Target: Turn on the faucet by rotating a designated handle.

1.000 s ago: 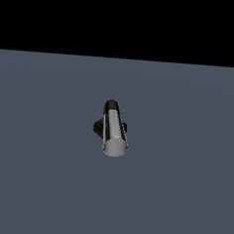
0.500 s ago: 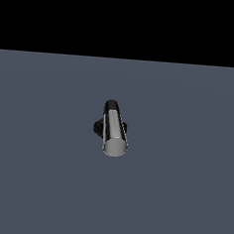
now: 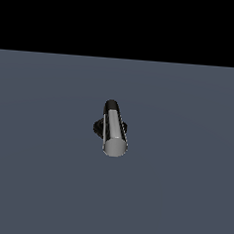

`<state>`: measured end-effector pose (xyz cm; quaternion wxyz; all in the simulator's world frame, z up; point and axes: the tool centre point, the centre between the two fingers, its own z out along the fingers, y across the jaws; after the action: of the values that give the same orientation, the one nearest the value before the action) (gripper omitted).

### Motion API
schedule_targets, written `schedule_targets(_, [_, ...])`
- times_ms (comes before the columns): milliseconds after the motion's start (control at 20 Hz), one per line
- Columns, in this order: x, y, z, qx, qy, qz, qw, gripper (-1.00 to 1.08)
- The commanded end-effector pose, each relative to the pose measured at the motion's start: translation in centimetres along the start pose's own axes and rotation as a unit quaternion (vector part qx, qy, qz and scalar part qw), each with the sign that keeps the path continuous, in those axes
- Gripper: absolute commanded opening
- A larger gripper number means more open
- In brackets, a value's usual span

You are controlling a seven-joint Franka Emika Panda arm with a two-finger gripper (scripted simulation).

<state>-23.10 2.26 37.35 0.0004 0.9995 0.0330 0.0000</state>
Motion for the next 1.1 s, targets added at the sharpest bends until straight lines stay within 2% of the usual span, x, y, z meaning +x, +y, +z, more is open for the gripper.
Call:
schedule_targets(0, [0.4, -0.1, 2.1, 0.000, 0.000, -0.006, 1.0000, -1.00])
schedule_targets(1050, [4.1, -1.4, 17.8, 0.000, 0.000, -0.047, 0.9989, -1.00])
